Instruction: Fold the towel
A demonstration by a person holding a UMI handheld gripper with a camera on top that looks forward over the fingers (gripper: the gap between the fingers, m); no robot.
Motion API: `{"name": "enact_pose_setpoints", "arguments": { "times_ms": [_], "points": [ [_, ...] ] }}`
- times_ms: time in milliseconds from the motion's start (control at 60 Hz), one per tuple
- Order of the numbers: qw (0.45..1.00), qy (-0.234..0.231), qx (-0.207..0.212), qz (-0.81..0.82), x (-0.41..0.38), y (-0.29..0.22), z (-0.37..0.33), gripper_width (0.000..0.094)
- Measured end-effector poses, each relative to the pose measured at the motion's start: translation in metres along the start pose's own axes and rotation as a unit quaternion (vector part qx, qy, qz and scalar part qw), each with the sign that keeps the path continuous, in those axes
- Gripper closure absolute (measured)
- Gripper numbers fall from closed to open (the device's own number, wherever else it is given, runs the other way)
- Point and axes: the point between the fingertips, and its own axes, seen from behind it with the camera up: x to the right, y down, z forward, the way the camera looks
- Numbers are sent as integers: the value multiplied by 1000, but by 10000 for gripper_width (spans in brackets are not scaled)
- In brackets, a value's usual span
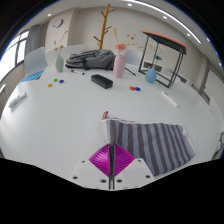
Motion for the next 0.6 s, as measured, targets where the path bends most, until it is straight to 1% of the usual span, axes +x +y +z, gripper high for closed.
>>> {"name": "enact_pose_setpoints", "arguments": {
  "times_ms": [67,117,150,300,450,550,600],
  "points": [
    [998,-51,-16,45,-23,-2,-8,906],
    [996,-71,-22,51,-29,-5,-20,909],
    [995,-83,-15,58,-28,-13,-30,909],
    [992,-89,23,90,11,-68,-81,911],
    [993,-53,56,87,88,-101,-107,911],
    [996,1,65,60,153,-104,-100,910],
    [997,21,60,50,184,-97,-91,909]
  ]
}}
